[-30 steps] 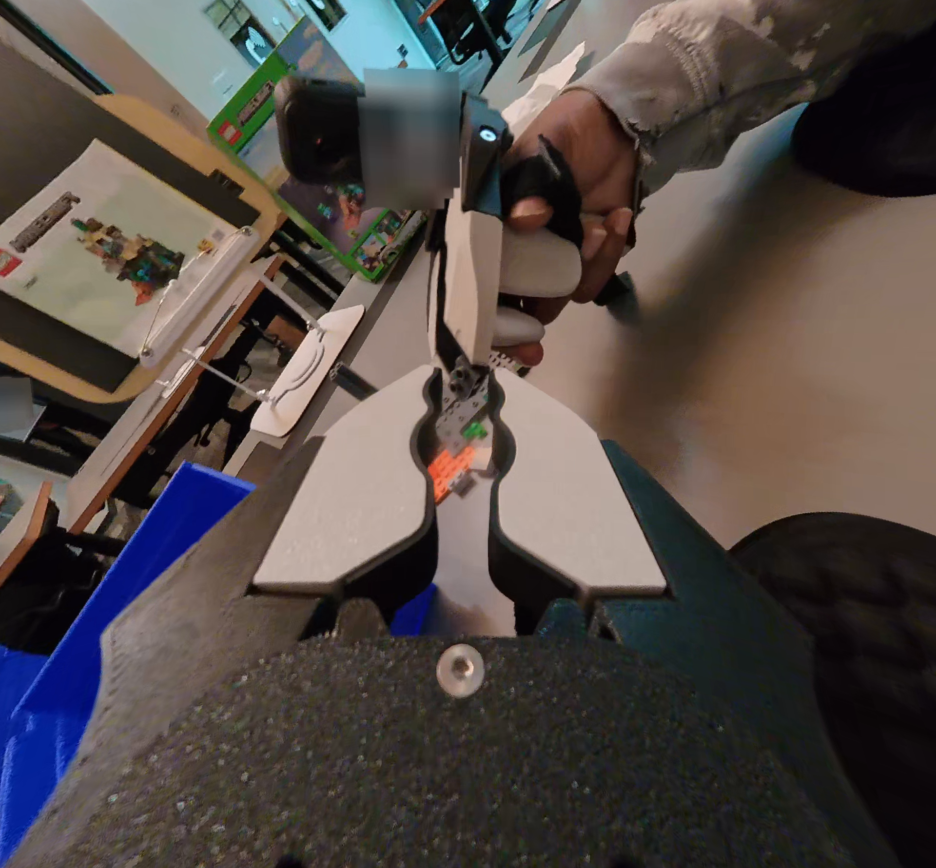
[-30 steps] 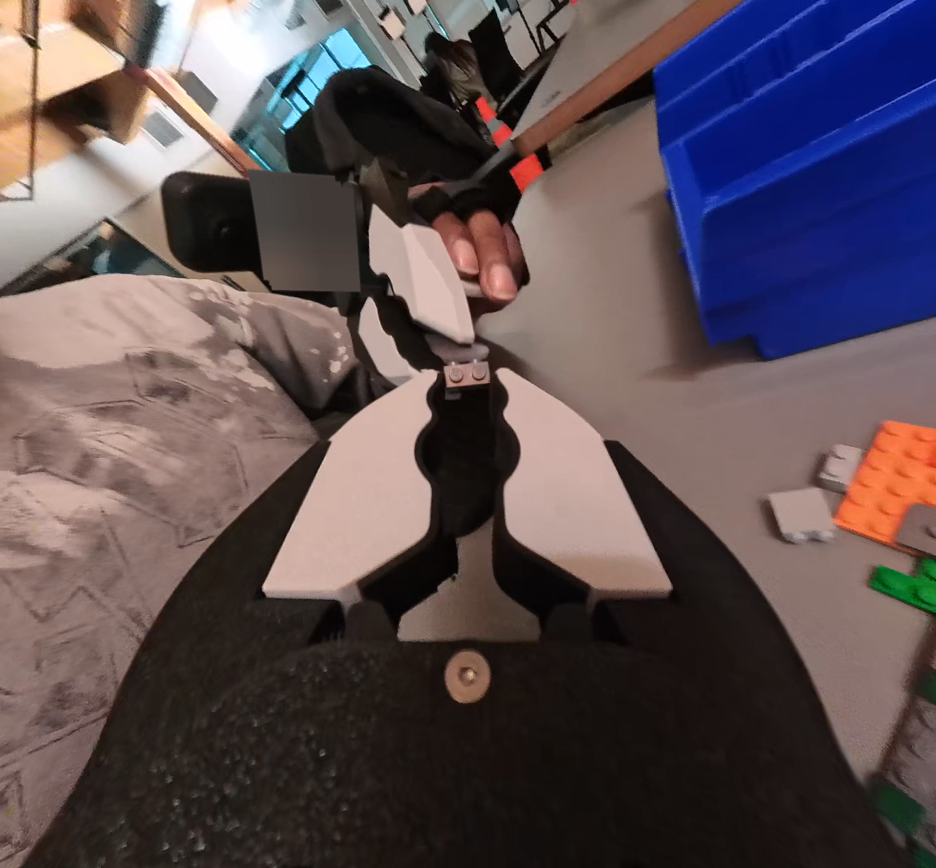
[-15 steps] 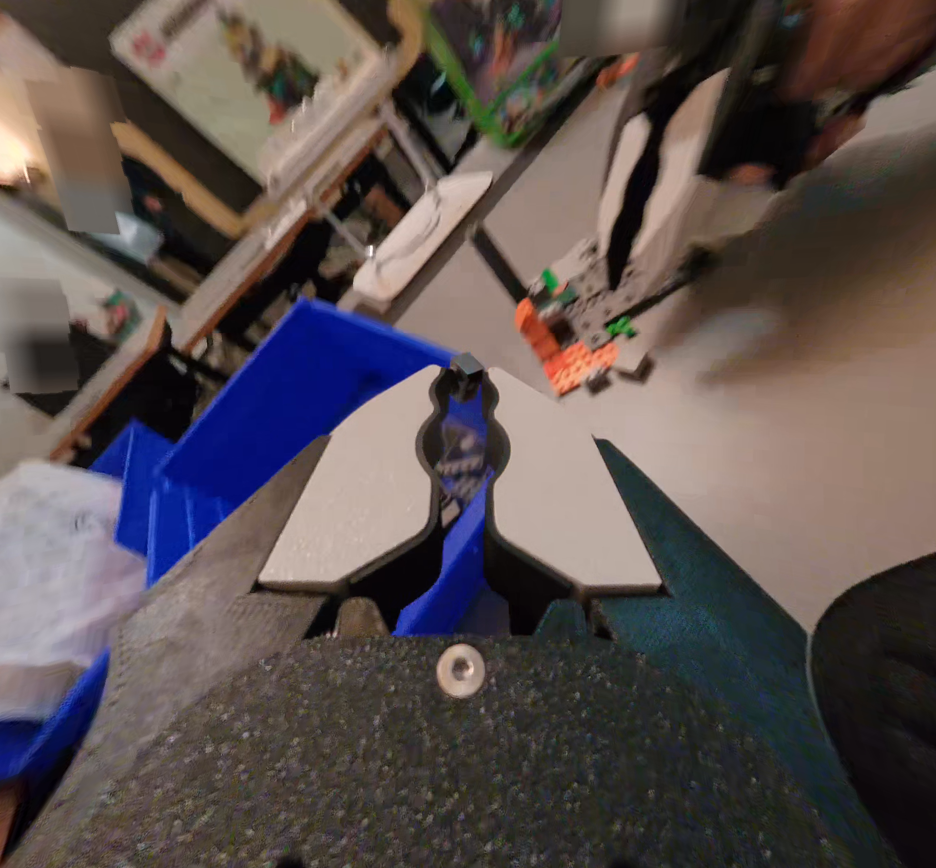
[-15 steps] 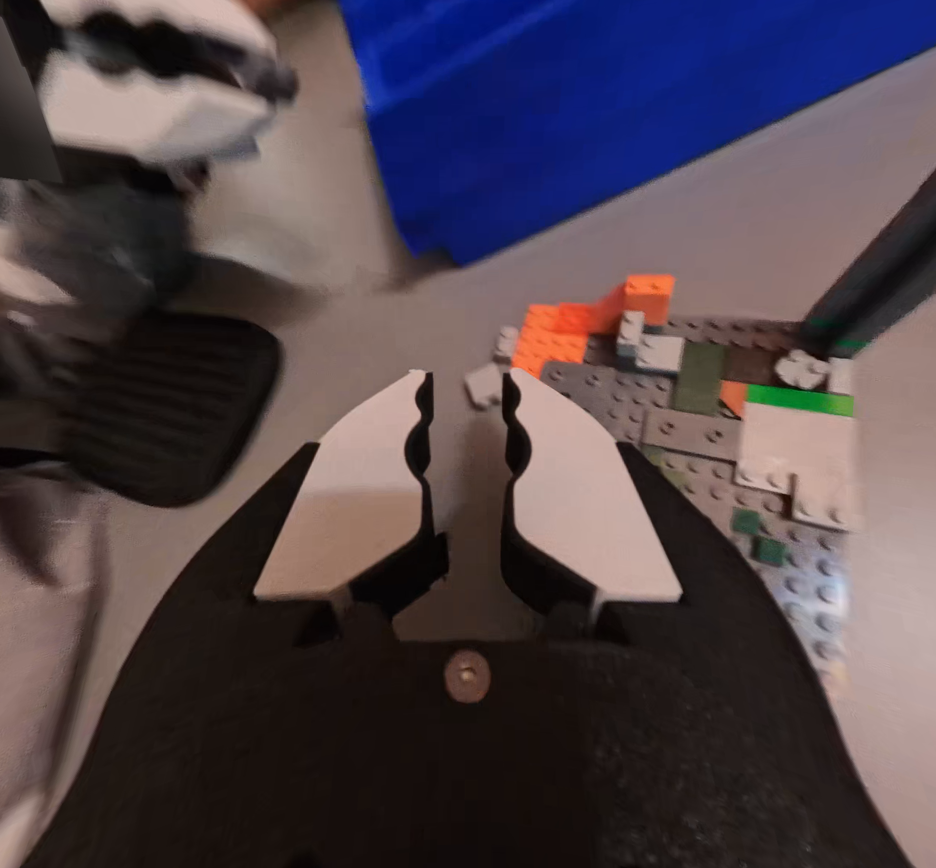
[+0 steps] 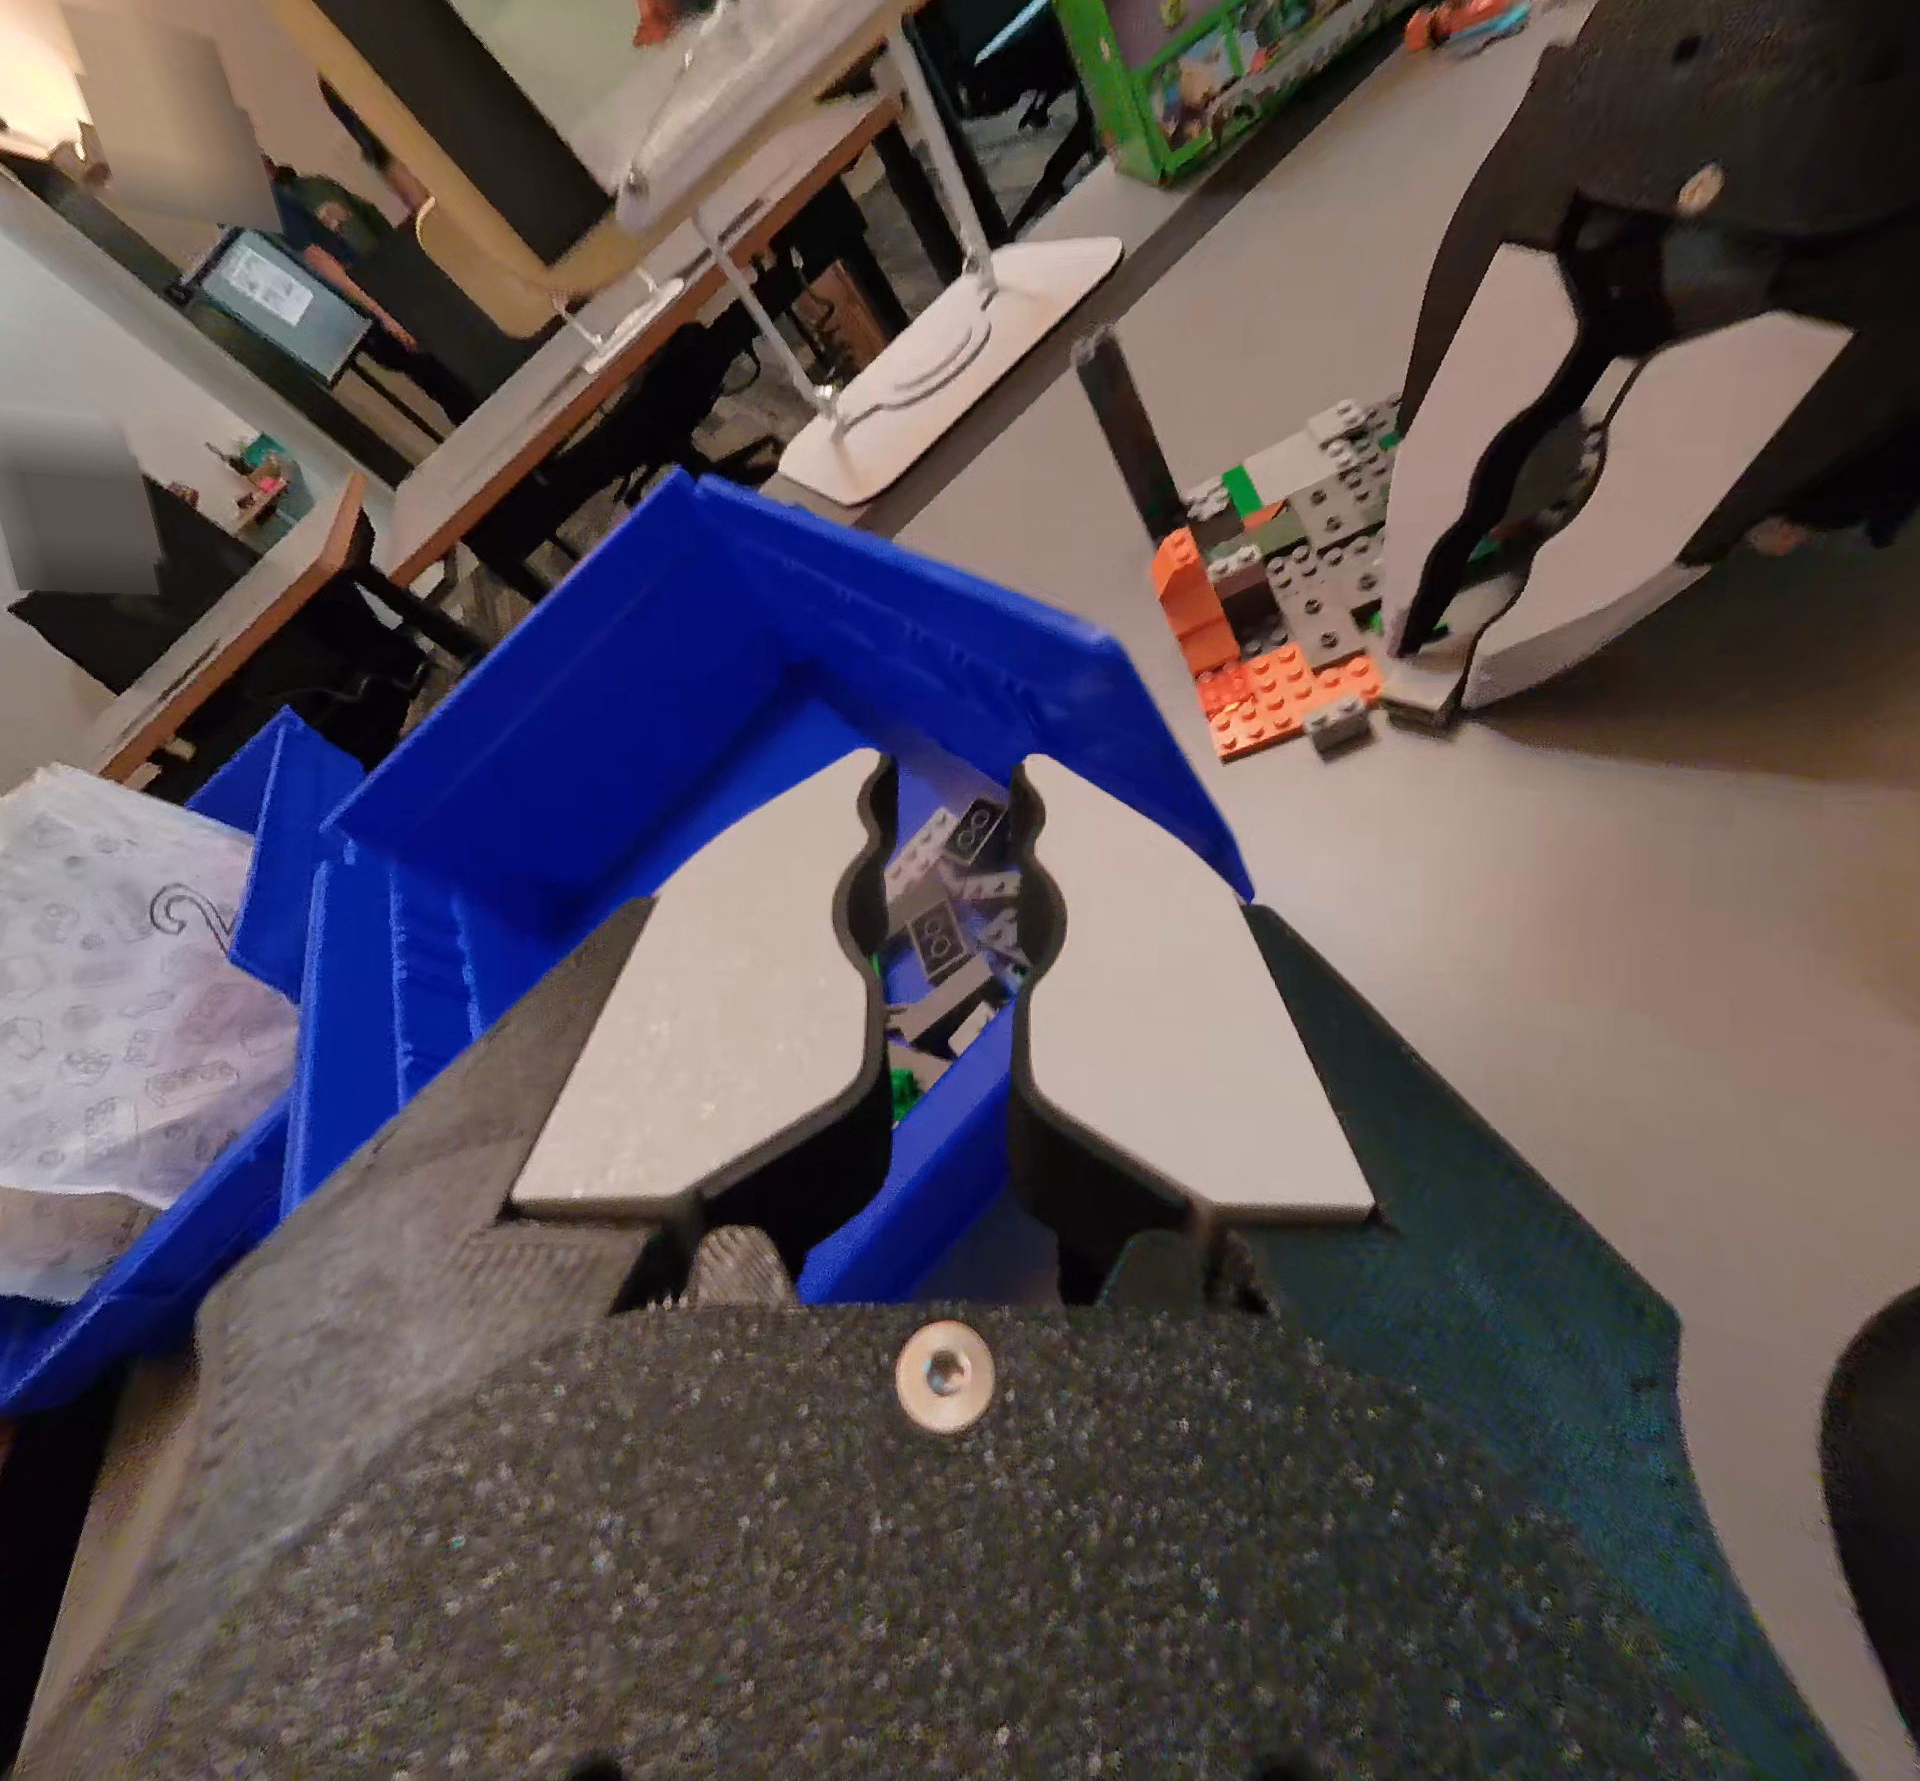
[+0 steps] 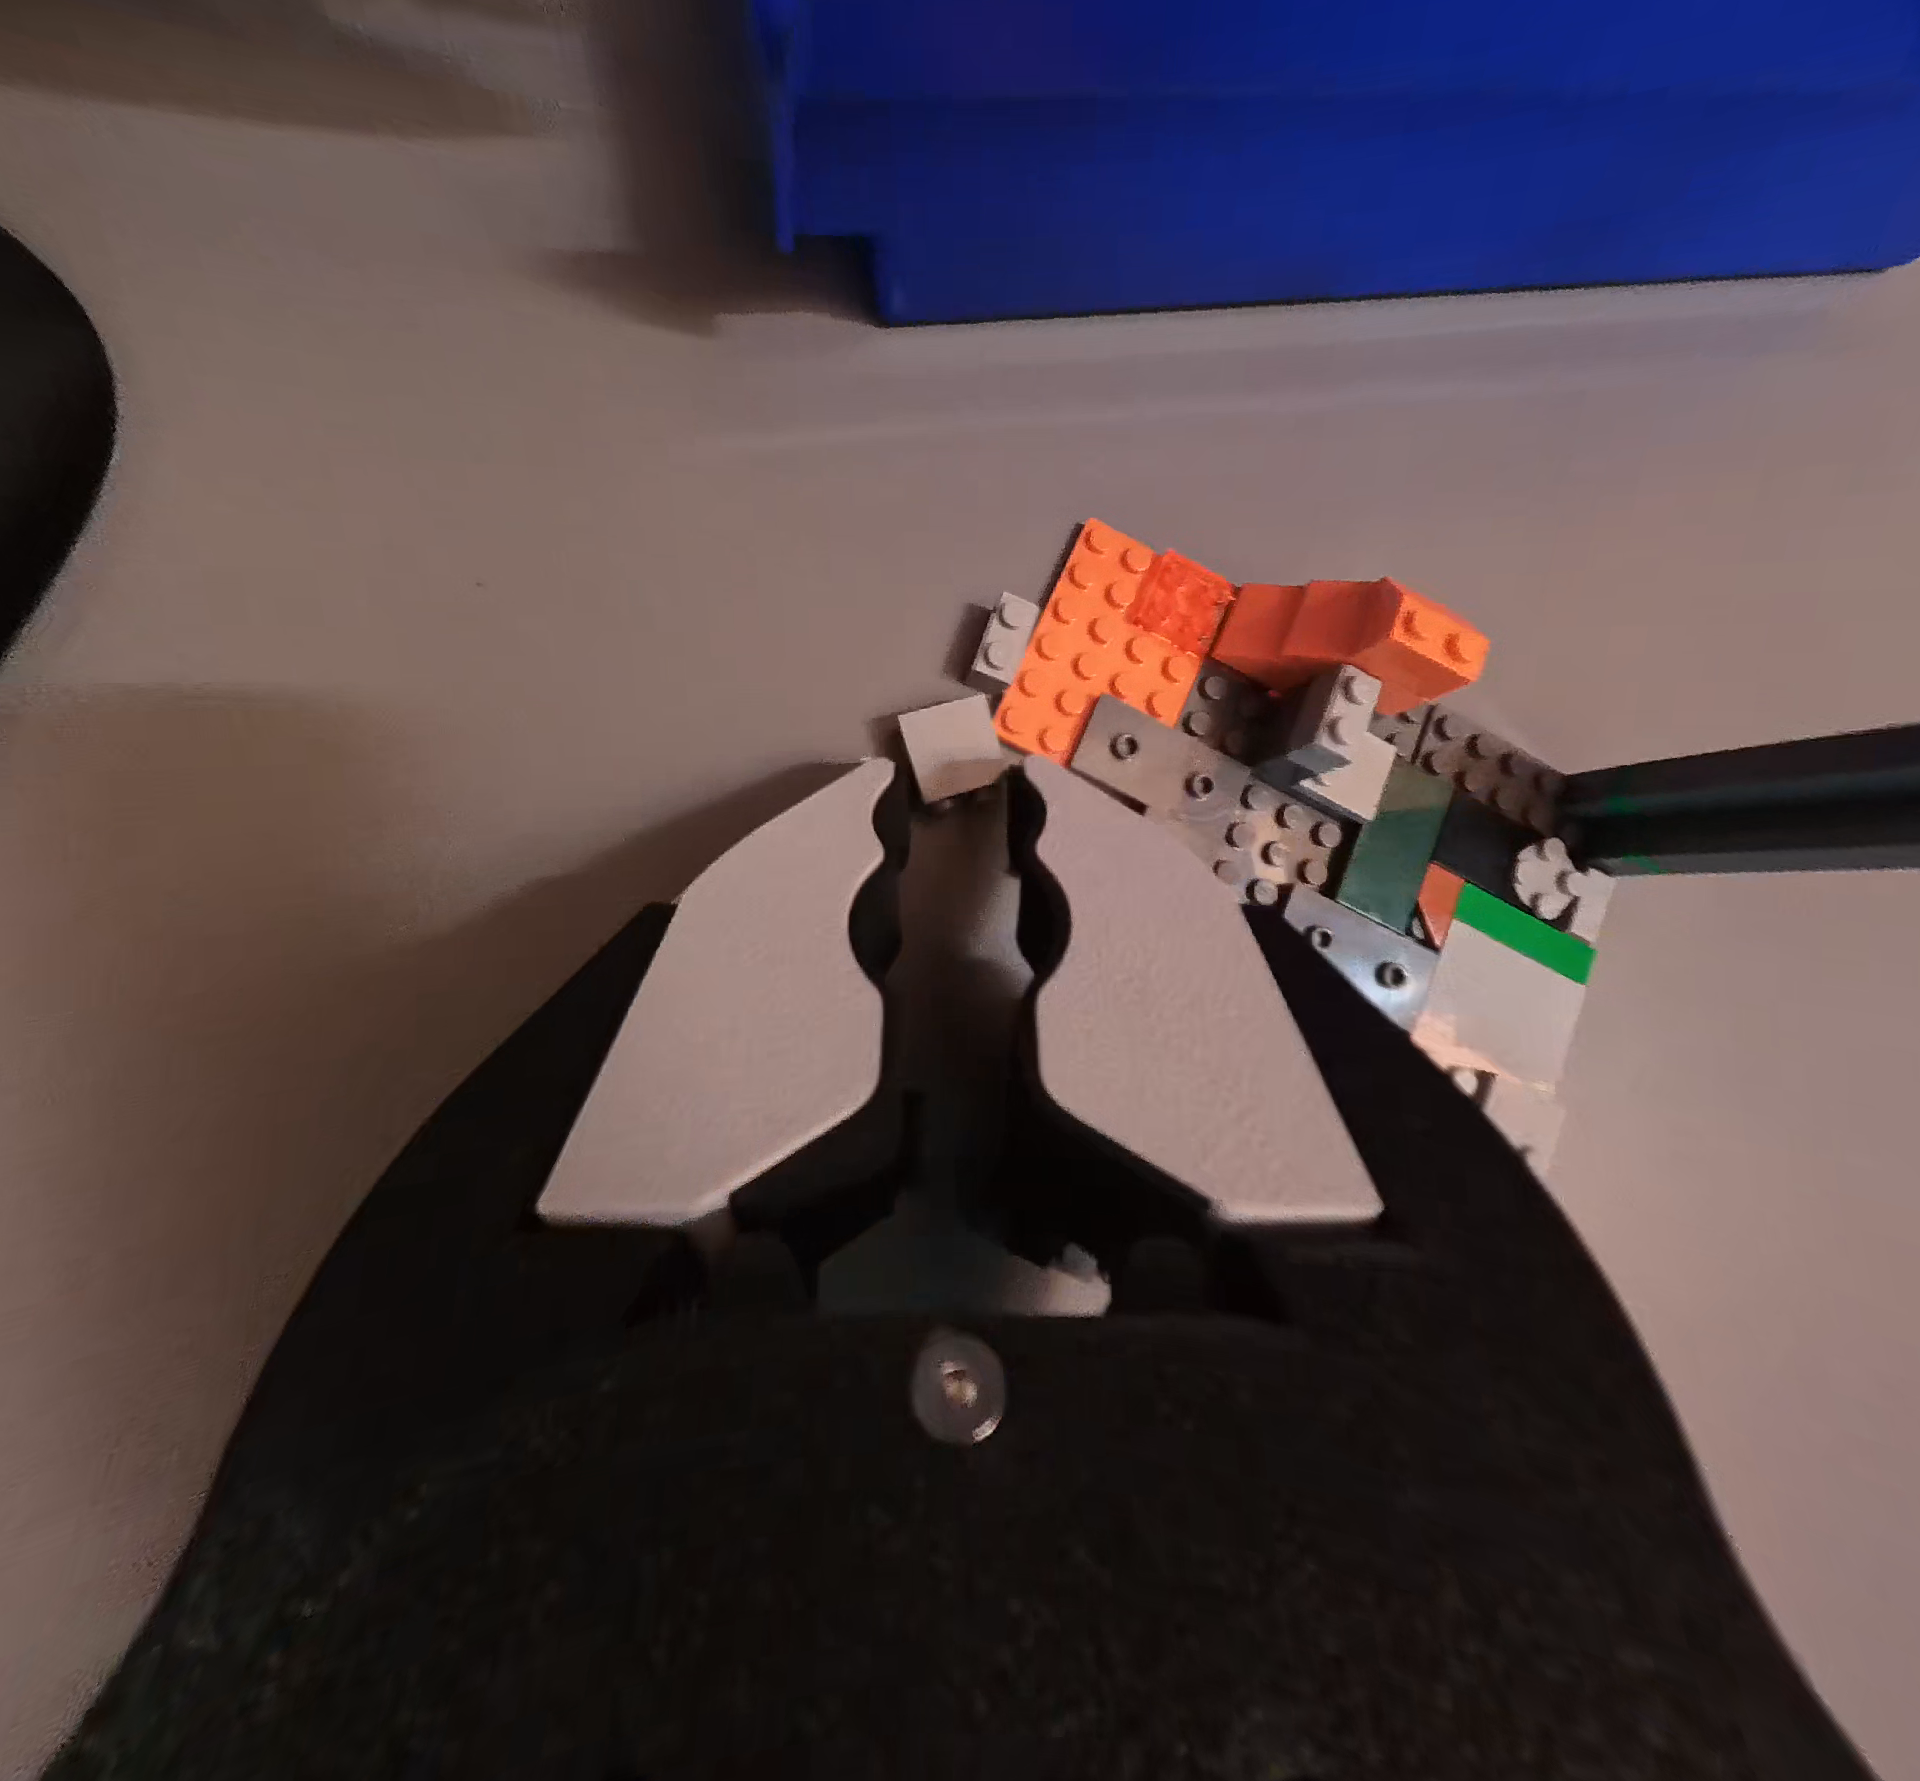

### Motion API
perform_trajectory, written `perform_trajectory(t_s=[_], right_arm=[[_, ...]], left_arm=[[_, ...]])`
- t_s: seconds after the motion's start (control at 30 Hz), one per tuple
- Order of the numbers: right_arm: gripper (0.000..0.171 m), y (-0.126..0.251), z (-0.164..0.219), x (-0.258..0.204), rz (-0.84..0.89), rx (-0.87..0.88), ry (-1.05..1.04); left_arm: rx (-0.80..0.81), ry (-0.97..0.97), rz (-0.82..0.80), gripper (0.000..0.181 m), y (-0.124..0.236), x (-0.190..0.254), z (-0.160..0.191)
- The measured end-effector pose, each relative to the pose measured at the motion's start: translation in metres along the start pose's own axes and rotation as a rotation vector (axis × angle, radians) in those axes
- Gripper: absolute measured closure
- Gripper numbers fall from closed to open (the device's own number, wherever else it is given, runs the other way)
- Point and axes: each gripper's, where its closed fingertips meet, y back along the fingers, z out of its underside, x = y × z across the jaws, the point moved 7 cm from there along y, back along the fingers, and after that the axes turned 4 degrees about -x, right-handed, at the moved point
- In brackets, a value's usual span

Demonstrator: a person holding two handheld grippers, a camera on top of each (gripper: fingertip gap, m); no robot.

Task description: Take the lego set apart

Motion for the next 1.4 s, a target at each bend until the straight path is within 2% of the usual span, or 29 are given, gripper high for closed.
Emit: perform_trajectory(t_s=[0.17,0.37,0.5,0.57,0.7,0.8,0.87,0.97,1.07,1.17,1.3,1.4], right_arm=[[0.154,0.015,-0.004,-0.006,-0.063,0.067,-0.024],[0.154,0.065,-0.021,-0.019,-0.430,0.359,-0.221],[0.154,0.088,-0.022,-0.034,-0.606,0.447,-0.283],[0.154,0.094,-0.019,-0.039,-0.632,0.465,-0.304],[0.152,0.104,-0.006,-0.034,-0.604,0.496,-0.361],[0.137,0.108,0.002,-0.023,-0.525,0.487,-0.359],[0.140,0.114,0.007,-0.016,-0.532,0.513,-0.361],[0.142,0.125,0.018,0.000,-0.571,0.600,-0.450],[0.143,0.122,0.036,0.018,-0.448,0.575,-0.501],[0.143,0.110,0.048,0.022,-0.335,0.492,-0.473],[0.143,0.096,0.058,0.032,-0.150,0.414,-0.408],[0.145,0.094,0.067,0.043,-0.064,0.420,-0.413]], left_arm=[[0.148,-0.062,0.106,0.162,0.016,0.020,-0.026],[0.265,-0.257,0.291,0.157,0.024,0.074,-0.052],[0.320,-0.361,0.339,0.162,0.024,0.100,-0.066],[0.336,-0.408,0.334,0.166,0.024,0.108,-0.072],[0.345,-0.413,0.332,0.171,0.017,0.114,-0.080],[0.333,-0.417,0.313,0.174,0.009,0.116,-0.084],[0.316,-0.418,0.288,0.181,0.004,0.113,-0.082],[0.283,-0.355,0.284,0.181,-0.001,0.103,-0.073],[0.216,-0.321,0.292,0.181,-0.005,0.096,-0.059],[0.086,-0.278,0.376,0.181,-0.010,0.098,-0.042],[-0.164,-0.234,0.404,0.155,-0.028,0.100,-0.019],[-0.252,-0.152,0.406,0.151,-0.041,0.105,-0.014]])
